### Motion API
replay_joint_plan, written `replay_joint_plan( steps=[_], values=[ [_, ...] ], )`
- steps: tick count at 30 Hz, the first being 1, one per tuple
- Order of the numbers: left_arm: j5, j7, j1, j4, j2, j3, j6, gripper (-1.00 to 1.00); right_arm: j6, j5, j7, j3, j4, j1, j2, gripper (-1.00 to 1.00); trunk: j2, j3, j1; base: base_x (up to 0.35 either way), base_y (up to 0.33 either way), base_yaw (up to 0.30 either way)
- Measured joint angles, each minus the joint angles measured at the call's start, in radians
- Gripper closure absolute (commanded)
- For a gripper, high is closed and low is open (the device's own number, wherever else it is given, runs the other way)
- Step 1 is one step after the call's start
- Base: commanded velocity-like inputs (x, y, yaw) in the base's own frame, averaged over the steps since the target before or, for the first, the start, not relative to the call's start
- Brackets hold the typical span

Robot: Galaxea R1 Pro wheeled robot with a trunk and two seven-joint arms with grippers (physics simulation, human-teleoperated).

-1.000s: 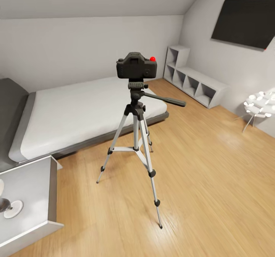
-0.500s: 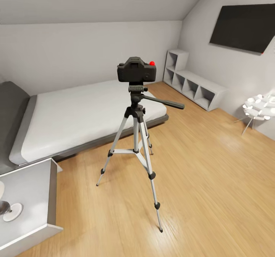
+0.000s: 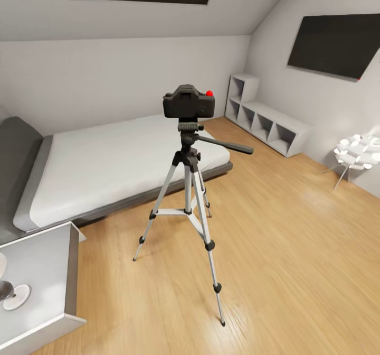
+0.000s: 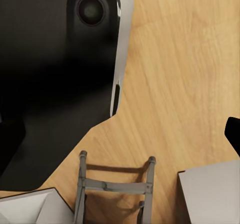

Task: Attach the digital camera to the camera tripod in the bedroom.

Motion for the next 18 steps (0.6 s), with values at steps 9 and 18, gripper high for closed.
replay_joint_plan(
  steps=[9, 18],
  values=[
    [0.000, 0.000, 0.000, -0.001, -0.002, -0.001, 0.000, -1.00, -0.002, -0.001, 0.000, -0.002, -0.001, 0.005, -0.004, -1.00, 0.000, 0.015, 0.000, 0.000, 0.000, 0.000],
    [0.000, 0.000, 0.000, 0.000, -0.001, 0.000, 0.000, -1.00, -0.004, 0.000, 0.000, -0.002, -0.001, 0.005, -0.004, -1.00, 0.000, 0.029, 0.000, 0.000, 0.000, 0.000]
  ],
)
